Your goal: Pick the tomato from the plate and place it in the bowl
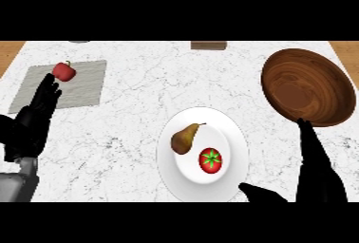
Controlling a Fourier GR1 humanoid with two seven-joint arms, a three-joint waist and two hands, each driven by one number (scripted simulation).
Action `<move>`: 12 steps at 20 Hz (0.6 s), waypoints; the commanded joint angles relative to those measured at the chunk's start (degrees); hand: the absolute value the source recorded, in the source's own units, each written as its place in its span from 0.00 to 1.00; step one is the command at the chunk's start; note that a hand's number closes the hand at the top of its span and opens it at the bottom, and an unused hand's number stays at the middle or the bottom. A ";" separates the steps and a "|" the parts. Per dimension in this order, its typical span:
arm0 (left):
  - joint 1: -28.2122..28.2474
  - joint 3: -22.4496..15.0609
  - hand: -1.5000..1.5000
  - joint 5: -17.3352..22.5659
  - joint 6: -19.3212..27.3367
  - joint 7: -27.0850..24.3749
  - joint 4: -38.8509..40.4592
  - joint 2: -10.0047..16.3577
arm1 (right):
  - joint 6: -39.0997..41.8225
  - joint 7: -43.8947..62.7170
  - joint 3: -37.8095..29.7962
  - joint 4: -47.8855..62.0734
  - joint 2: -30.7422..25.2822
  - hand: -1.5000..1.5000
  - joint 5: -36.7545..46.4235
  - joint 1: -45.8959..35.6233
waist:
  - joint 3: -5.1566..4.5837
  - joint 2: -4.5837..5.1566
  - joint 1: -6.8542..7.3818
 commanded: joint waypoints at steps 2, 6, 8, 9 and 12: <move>0.49 -0.68 0.50 -0.52 0.06 -1.26 -0.51 -1.23 | 16.19 12.02 -0.17 1.67 3.71 0.00 -5.18 -3.64 | 0.13 0.42 1.37; -0.18 -0.53 0.50 -0.37 -0.70 -1.43 0.72 -1.25 | 21.85 13.62 -3.64 6.35 6.77 0.00 -10.43 -7.22 | 0.14 0.73 1.67; -1.03 -0.74 0.50 -1.17 -0.28 -2.05 1.81 -1.73 | 24.02 14.38 -3.46 8.57 9.28 0.00 -12.83 -9.29 | 0.15 0.70 1.47; 0.00 0.65 0.50 0.19 -1.80 -2.37 1.27 -0.36 | 25.83 14.21 -5.72 8.75 8.76 0.00 -15.18 -9.56 | 0.16 0.58 1.81; -1.41 0.73 0.50 -0.20 -1.51 -0.44 1.48 -0.11 | 26.27 15.87 -7.86 13.79 12.21 0.00 -18.02 -14.70 | 0.21 0.58 1.90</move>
